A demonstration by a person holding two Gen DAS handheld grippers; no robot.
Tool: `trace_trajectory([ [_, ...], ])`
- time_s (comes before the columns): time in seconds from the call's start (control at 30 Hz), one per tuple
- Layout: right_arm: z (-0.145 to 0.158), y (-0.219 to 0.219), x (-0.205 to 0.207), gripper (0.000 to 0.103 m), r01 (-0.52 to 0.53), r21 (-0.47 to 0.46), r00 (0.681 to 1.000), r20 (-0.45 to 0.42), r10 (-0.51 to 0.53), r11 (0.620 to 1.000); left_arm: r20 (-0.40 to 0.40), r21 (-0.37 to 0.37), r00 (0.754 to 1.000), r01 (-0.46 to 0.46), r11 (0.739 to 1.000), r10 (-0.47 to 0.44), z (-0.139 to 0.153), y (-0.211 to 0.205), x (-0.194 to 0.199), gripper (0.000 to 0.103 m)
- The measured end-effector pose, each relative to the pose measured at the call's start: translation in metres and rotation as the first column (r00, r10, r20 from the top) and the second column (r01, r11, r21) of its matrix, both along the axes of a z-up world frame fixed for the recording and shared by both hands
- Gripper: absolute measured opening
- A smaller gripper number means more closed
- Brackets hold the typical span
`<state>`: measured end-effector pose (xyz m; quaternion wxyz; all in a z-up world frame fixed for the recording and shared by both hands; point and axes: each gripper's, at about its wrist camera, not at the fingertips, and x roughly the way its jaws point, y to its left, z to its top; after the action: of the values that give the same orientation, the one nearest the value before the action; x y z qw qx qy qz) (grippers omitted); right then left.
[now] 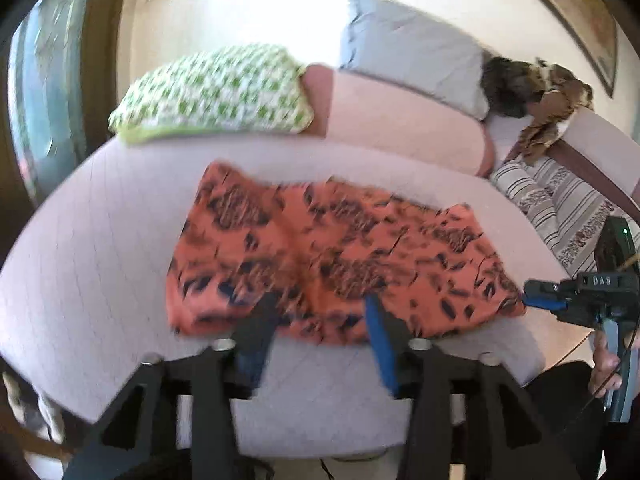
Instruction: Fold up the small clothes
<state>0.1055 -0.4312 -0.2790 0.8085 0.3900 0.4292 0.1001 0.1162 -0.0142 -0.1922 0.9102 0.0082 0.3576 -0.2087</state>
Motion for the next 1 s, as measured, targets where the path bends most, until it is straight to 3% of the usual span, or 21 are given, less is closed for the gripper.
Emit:
trace_trajectory([
  [0.1,0.004,-0.008,0.02,0.025,0.06,0.026,0.998,0.035,-0.061,0.998,0.037,0.035,0.999,-0.041,0.999,0.039,0.002,-0.014,0.03,0.054],
  [0.23,-0.019,-0.011,0.057,0.025,0.089,0.028,0.996,-0.031,-0.088,0.996,-0.028,0.075,0.991,-0.131,0.989,0.133,-0.024,-0.015,0.074,0.054],
  [0.3,-0.042,-0.012,0.069,0.026,0.108,-0.074,0.987,-0.108,-0.116,0.991,-0.083,0.168,0.974,-0.195,0.966,0.211,-0.052,-0.007,0.091,0.054],
  [0.33,-0.056,-0.017,0.07,0.021,0.113,-0.094,0.982,-0.139,-0.126,0.989,-0.157,0.2,0.958,-0.209,0.957,0.242,-0.07,0.002,0.101,0.056],
  [0.37,-0.065,-0.023,0.07,0.008,0.12,-0.06,0.98,-0.149,-0.128,0.991,-0.196,0.173,0.952,-0.203,0.964,0.236,-0.076,0.008,0.106,0.056],
  [0.4,-0.07,-0.032,0.069,0.001,0.146,-0.014,0.974,-0.174,-0.146,0.989,-0.187,0.145,0.955,-0.206,0.968,0.232,-0.073,0.012,0.106,0.056],
  [0.43,-0.071,-0.039,0.069,0.001,0.158,0.034,0.969,-0.195,-0.148,0.987,-0.173,0.154,0.958,-0.201,0.967,0.227,-0.069,0.011,0.107,0.056],
  [0.53,-0.06,-0.047,0.075,0.004,0.178,0.012,0.968,-0.182,-0.173,0.984,-0.127,0.207,0.969,-0.183,0.961,0.212,-0.068,0.004,0.105,0.057],
  [0.57,-0.055,-0.049,0.077,0.008,0.188,0.008,0.97,-0.161,-0.185,0.982,-0.129,0.184,0.968,-0.191,0.964,0.217,-0.066,0.006,0.105,0.057],
  [0.73,-0.046,-0.061,0.11,0.008,0.271,0.009,0.96,-0.073,-0.27,0.963,-0.114,0.076,0.952,-0.275,0.958,0.283,-0.057,0.026,0.113,0.056],
  [0.83,-0.062,-0.072,0.13,0.008,0.317,-0.006,0.939,-0.142,-0.314,0.948,-0.113,0.143,0.95,-0.276,0.951,0.292,-0.066,0.022,0.122,0.056],
  [0.9,-0.088,-0.078,0.143,0.008,0.312,0.062,0.932,-0.21,-0.294,0.948,-0.058,0.25,0.961,-0.248,0.936,0.27,-0.073,0.006,0.123,0.057],
  [1.0,-0.087,-0.081,0.141,0.007,0.314,0.103,0.935,-0.205,-0.288,0.944,-0.027,0.302,0.968,-0.231,0.925,0.25,-0.077,-0.006,0.125,0.058],
])
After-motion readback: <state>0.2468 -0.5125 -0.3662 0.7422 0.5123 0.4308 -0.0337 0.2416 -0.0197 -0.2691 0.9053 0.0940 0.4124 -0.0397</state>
